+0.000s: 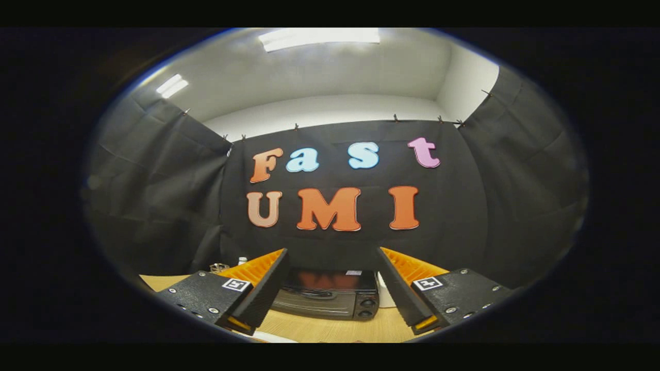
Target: Open the toaster oven, put the food inside, and close the toaster oven door.
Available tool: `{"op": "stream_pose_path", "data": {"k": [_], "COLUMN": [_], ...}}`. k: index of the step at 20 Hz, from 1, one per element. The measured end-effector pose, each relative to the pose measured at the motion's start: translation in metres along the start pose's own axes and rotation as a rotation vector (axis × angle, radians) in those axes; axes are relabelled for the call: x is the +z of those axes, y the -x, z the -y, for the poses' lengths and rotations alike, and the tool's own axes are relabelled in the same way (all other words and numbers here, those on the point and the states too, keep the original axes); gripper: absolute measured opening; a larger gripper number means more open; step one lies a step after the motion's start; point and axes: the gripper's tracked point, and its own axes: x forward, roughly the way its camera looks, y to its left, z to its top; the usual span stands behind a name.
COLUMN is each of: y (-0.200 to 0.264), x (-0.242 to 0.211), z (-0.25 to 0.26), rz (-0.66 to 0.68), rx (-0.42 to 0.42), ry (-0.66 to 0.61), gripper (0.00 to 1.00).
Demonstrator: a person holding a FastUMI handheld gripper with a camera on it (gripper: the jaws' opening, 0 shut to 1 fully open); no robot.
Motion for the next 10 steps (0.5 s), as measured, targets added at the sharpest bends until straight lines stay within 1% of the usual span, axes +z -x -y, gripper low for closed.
{"op": "stream_pose_path", "data": {"k": [6,10], "y": [-0.005,-0.012], "x": [-0.008,-0.025], "z": [0.0,0.003], "rz": [-0.016,-0.053], "rx": [-0.001,-0.015], "ry": [0.008,0.006], "gripper": [0.99,0.99]}}
